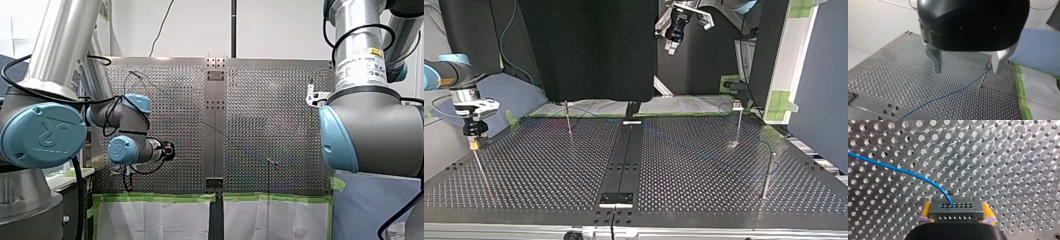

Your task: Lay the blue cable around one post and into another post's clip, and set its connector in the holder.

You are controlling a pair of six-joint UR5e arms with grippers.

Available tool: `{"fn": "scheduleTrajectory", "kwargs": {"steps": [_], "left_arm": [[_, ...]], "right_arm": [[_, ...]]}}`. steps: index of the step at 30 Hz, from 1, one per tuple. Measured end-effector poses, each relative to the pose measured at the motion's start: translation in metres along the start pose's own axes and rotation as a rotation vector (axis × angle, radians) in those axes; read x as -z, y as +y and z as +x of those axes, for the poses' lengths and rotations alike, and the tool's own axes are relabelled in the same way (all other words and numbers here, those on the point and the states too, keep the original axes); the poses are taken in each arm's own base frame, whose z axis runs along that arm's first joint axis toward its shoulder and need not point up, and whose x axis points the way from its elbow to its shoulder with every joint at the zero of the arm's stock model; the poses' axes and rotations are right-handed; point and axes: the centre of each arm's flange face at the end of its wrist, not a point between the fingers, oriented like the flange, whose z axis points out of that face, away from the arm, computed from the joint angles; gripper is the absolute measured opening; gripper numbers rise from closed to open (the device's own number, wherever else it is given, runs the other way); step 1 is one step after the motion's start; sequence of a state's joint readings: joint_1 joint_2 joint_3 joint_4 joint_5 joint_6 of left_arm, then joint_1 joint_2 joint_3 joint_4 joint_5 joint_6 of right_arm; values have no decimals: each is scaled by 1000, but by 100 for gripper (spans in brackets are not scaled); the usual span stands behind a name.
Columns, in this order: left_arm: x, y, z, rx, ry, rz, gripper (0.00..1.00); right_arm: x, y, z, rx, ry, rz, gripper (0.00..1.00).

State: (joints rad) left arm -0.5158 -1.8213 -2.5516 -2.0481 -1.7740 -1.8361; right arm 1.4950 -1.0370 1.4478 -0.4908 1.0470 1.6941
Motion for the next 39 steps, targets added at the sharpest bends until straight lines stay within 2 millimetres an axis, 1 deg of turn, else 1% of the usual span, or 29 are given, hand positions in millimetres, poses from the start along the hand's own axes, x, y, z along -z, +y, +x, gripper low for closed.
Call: {"fn": "scheduleTrajectory", "kwargs": {"steps": [4, 5, 6, 7, 8, 9, 10, 11, 39], "left_arm": [[0, 0, 0, 0, 0, 0, 100], [0, 0, 0, 0, 0, 0, 100], [0, 0, 0, 0, 0, 0, 100], [0, 0, 0, 0, 0, 0, 100], [0, 0, 0, 0, 0, 0, 100], [0, 0, 0, 0, 0, 0, 100], [0, 0, 0, 0, 0, 0, 100], [0, 0, 0, 0, -1, 0, 100], [-1, 0, -1, 0, -1, 0, 100]], "right_arm": [[0, 0, 0, -6, 0, -3, 0], [0, 0, -1, -8, -1, -4, 4], [0, 0, -1, -9, -1, -4, 4], [0, 0, -1, -9, -2, -5, 25], [0, 0, -1, -9, -2, -5, 54], [0, 0, -1, -9, -3, -5, 54], [0, 0, -1, -9, -3, -5, 64], [0, 1, -2, -8, -4, -6, 100], [-2, 2, -2, -16, 14, -3, 100]]}}
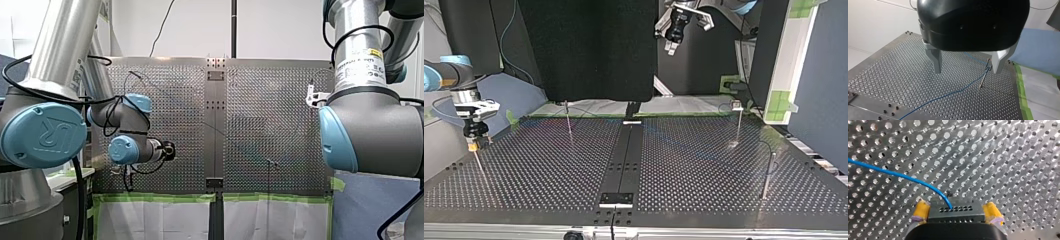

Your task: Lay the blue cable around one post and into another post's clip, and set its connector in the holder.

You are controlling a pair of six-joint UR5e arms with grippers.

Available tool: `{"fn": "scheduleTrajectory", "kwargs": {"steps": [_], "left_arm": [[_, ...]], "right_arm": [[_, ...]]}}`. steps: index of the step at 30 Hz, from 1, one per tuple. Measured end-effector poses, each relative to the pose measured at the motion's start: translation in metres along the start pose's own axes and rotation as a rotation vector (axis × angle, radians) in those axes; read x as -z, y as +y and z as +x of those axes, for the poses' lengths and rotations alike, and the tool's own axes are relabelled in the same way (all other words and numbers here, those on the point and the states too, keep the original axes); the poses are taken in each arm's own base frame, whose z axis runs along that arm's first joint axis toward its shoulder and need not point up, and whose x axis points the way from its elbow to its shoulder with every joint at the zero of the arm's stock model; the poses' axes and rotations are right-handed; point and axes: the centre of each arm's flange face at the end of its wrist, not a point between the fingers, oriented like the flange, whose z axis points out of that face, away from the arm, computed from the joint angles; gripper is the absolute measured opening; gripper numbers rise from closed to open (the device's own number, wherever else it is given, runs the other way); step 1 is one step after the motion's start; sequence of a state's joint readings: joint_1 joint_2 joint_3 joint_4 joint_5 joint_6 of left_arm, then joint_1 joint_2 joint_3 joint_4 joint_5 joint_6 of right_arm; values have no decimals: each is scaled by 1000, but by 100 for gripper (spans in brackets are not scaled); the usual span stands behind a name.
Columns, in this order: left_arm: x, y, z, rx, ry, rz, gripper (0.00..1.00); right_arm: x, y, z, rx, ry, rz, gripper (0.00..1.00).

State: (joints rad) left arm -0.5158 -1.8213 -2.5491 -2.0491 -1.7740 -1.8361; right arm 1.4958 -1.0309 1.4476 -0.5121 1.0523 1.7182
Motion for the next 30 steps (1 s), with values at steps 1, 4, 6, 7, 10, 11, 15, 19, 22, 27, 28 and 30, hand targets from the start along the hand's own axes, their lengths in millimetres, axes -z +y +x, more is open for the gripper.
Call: {"fn": "scheduleTrajectory", "kwargs": {"steps": [1, 4, 6, 7, 10, 11, 15, 19, 22, 27, 28, 30], "left_arm": [[0, 0, 0, 0, 0, 0, 100], [0, 0, 0, -1, 1, 0, 100], [0, 0, 0, -2, 2, 0, 100], [0, 0, 0, -2, 2, 0, 100], [0, 0, 0, -2, 2, 0, 100], [0, 0, 0, -2, 2, 0, 100], [0, 0, 0, -2, 2, 0, 100], [0, 0, 0, -3, 2, -1, 100], [0, 0, 0, -3, 2, -1, 100], [0, 0, 0, -4, 2, -1, 100], [0, 0, 0, -4, 3, -1, 100], [0, 0, 0, -4, 3, 0, 100]], "right_arm": [[0, 0, 0, -1, 1, 1, 100], [-1, -1, 0, -5, 3, 3, 100], [-1, -2, 0, -6, 2, 4, 100], [-1, -2, 0, -6, 2, 4, 100], [-1, -2, -1, -7, 1, 2, 100], [-1, -2, -1, -7, 1, 2, 100], [-1, -3, -1, -7, 1, 3, 100], [-1, -3, -1, -7, 2, 3, 100], [-1, -2, -1, -7, 3, -2, 100], [-1, -1, -1, -6, 7, -14, 100], [-1, 0, -1, -6, 7, -16, 100], [-1, 0, -1, -6, 8, -22, 100]]}}
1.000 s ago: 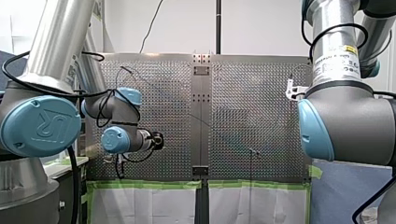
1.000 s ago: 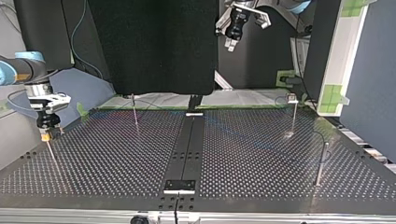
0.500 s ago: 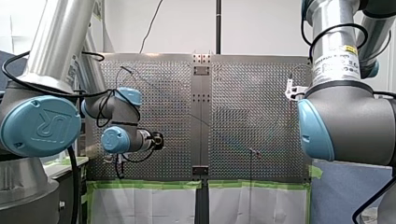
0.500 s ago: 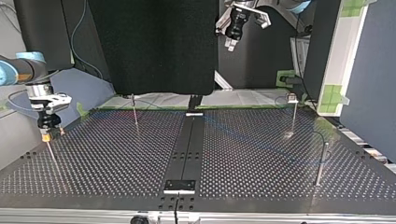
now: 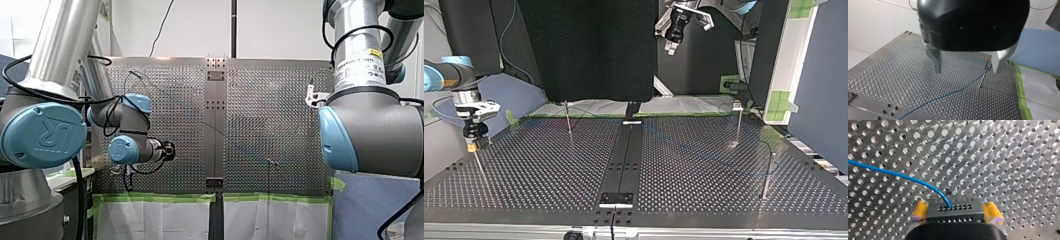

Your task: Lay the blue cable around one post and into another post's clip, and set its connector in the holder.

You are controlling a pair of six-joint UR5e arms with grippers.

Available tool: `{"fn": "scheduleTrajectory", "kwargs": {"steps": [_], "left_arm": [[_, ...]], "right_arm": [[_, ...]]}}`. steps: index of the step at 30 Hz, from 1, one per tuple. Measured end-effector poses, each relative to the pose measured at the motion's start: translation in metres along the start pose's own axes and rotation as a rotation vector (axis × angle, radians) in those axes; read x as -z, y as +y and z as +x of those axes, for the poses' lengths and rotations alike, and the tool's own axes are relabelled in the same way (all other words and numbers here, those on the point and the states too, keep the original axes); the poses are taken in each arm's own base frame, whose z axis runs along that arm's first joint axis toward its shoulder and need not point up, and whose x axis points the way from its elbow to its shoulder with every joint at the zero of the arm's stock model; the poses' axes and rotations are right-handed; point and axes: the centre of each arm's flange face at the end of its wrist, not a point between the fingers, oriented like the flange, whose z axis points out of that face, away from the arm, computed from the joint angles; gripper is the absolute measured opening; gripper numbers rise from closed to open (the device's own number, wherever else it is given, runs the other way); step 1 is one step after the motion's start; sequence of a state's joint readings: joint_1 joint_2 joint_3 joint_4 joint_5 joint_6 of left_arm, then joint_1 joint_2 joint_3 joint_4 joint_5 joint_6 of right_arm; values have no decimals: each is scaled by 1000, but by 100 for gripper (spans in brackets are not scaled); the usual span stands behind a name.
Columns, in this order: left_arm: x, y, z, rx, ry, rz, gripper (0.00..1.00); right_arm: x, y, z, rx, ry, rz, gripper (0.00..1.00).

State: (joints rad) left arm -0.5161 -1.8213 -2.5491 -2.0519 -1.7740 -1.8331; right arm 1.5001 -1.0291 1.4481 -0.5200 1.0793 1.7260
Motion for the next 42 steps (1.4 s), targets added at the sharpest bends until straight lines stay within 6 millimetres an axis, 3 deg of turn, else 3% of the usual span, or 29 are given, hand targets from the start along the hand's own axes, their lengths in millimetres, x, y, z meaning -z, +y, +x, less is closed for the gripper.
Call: {"fn": "scheduleTrajectory", "kwargs": {"steps": [42], "left_arm": [[0, 0, 0, 0, 0, 0, 100]], "right_arm": [[5, 23, 1, -43, 10, -172, 100]]}}
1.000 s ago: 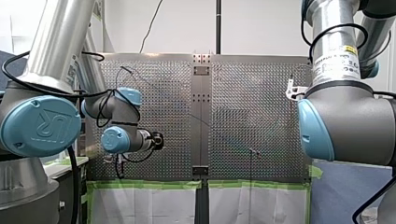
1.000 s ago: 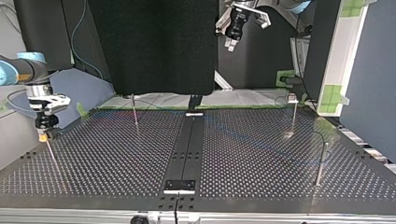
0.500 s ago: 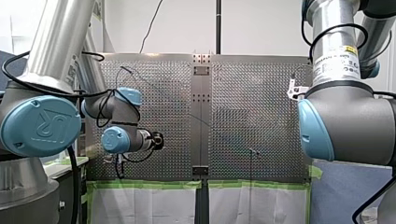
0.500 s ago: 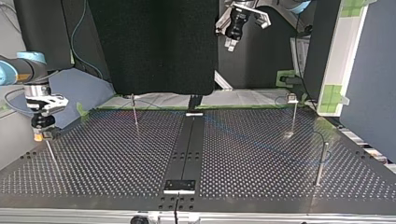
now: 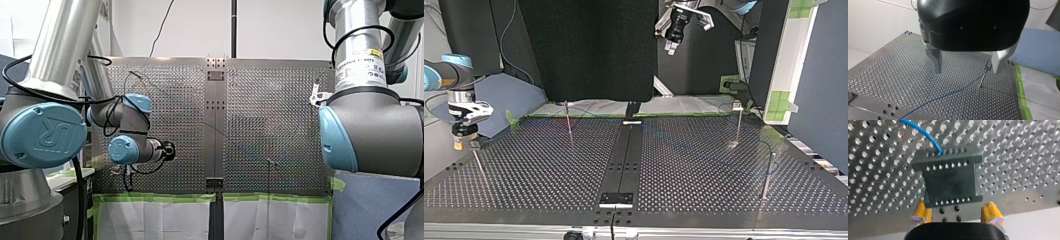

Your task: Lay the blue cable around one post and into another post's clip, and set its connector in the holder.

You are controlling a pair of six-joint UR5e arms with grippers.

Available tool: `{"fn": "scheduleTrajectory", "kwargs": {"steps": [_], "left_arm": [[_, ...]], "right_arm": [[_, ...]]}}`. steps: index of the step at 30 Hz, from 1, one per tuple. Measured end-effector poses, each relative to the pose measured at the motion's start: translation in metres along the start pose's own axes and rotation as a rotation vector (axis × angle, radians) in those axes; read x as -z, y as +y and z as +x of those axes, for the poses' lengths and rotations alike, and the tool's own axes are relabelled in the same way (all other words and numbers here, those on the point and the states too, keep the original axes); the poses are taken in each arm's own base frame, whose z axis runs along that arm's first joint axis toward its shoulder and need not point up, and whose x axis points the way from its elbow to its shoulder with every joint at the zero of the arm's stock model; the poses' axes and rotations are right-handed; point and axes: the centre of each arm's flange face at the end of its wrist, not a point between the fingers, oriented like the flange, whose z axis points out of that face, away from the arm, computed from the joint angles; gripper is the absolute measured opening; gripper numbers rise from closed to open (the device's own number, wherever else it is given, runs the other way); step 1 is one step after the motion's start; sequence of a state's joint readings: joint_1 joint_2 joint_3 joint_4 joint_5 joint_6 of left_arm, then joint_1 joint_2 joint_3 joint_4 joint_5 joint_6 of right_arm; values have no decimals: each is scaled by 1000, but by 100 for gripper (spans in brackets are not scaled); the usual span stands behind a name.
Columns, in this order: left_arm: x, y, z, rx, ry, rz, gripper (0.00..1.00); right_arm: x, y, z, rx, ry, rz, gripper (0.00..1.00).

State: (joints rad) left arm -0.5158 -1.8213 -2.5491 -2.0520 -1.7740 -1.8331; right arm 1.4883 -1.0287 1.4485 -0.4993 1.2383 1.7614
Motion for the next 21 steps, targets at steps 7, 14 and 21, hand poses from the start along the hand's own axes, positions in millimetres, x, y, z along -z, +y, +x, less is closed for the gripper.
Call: {"fn": "scheduleTrajectory", "kwargs": {"steps": [7, 14, 21], "left_arm": [[0, 0, 0, 0, 0, 0, 100], [1, 0, 0, 0, 2, 0, 100], [1, 0, 0, 0, 2, 0, 100]], "right_arm": [[4, 8, -2, -1, -24, -61, 100], [16, 14, -14, 13, -80, -143, 100], [31, 12, -11, 0, -57, -199, 100]]}}
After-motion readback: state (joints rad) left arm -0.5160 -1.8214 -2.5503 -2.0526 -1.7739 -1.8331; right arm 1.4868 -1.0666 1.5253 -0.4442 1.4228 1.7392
